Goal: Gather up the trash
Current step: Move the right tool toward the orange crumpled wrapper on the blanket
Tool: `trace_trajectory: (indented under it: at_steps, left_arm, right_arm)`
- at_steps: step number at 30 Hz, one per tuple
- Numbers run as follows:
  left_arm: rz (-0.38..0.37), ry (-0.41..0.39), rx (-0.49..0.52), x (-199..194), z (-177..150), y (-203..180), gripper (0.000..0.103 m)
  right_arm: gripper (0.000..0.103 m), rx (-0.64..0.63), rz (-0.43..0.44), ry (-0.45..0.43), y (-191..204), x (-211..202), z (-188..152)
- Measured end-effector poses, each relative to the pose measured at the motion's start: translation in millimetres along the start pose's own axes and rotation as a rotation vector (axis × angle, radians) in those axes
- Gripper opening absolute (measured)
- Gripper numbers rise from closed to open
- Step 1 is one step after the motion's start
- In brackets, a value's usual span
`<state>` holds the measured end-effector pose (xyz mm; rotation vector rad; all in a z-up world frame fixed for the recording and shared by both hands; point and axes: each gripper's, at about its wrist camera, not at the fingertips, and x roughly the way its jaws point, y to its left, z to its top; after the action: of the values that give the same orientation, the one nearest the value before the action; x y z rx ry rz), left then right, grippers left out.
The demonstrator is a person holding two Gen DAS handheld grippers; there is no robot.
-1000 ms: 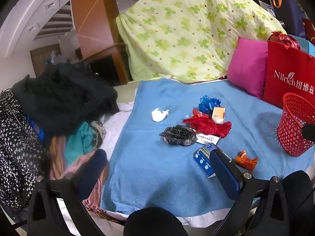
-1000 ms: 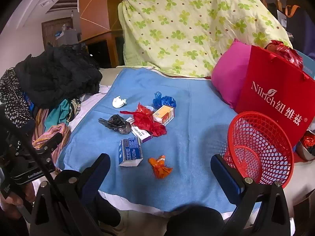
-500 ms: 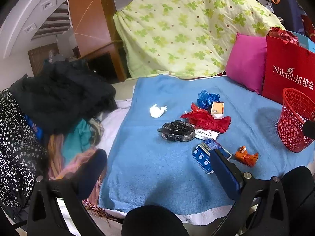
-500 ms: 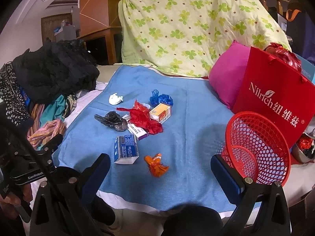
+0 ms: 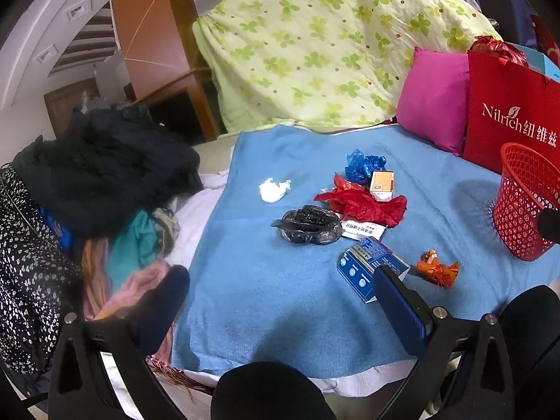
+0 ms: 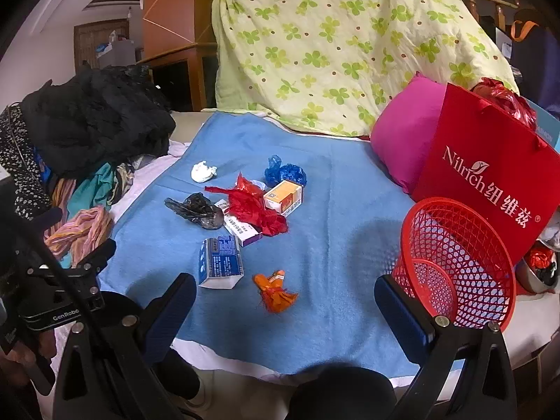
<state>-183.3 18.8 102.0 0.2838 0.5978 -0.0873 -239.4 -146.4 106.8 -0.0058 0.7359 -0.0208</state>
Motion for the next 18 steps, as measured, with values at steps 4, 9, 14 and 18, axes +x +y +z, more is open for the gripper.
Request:
trace_trajectory:
  at_steps: [4, 9, 14, 18]
  left_arm:
    - [-0.002, 0.006, 0.006, 1, -1, -2, 0.103]
    - [-0.004, 0.013, 0.009, 5, -2, -3, 0.103]
    - [-0.017, 0.029, 0.006, 12, -5, -4, 0.103]
    - [-0.047, 0.079, -0.019, 27, -11, -1, 0.103]
  right_arm:
    - [0.103, 0.013, 0.011, -0.003, 0, 2, -2]
    - [0.103, 0.016, 0.011, 0.006, -1, 7, -4]
    - [0.103, 0.014, 0.015, 0.015, -2, 11, -7]
    - [0.103, 0.016, 0.052, 0.045, -6, 27, -13]
